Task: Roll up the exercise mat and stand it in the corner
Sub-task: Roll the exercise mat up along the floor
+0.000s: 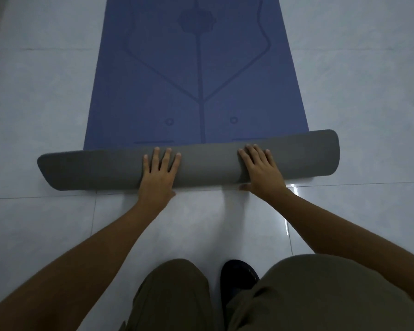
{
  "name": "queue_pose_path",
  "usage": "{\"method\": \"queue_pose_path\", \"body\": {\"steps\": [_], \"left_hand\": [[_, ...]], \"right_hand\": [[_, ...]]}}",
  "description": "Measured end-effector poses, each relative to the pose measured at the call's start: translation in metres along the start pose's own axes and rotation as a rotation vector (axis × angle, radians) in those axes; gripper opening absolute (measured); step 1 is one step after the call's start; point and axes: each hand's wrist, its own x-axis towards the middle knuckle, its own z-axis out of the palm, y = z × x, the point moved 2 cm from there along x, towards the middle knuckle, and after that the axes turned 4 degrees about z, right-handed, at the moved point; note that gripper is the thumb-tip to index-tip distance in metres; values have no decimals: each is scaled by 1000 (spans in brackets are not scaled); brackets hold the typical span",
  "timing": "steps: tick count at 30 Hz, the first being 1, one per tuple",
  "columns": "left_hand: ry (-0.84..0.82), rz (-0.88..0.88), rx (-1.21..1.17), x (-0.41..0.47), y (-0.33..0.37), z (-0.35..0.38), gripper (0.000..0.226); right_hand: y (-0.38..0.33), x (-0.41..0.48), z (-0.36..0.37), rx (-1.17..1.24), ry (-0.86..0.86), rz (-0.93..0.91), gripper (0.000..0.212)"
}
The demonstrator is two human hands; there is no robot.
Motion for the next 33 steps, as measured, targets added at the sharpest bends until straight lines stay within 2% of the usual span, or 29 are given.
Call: {"method": "queue_pose_path", "body": {"steps": [4,9,11,15,19,21,25,28,30,32,33], "left_hand": [[-36,-21,71,15,-3,-1,100],[-49,136,-59,19,-12,-22,62],[-153,181,-132,24,-23,-37,57],[-452,242,-254,19,-31,-51,61],[-752,242,-380,6,-32,-34,71],[-819,254,-382,4,-30,-24,76],[-882,282,-356,16,-25,-13,81],[-934,284,-353,27,-26,-6,87],[-967,261,-357,31,-27,-5,81],[-995,244,-353,34,-27,-6,69],[-1000,245,-343,35,-26,-8,66]], "right_hand": [[-5,8,1,-56,40,16,99],[-1,-5,-5,-12,142,-14,57],[1,-7,-18,-18,113,-47,58],[-3,-14,-38,19,-76,-163,77],[-22,-12,-29,138,-347,-74,96],[-29,-11,-19,205,-440,12,97],[-35,-11,1,178,-483,68,93],[-38,-7,8,98,-361,77,93],[-56,-11,12,33,-175,65,71],[-82,-31,21,145,-19,3,43],[-93,-43,27,215,-2,-36,42]]}}
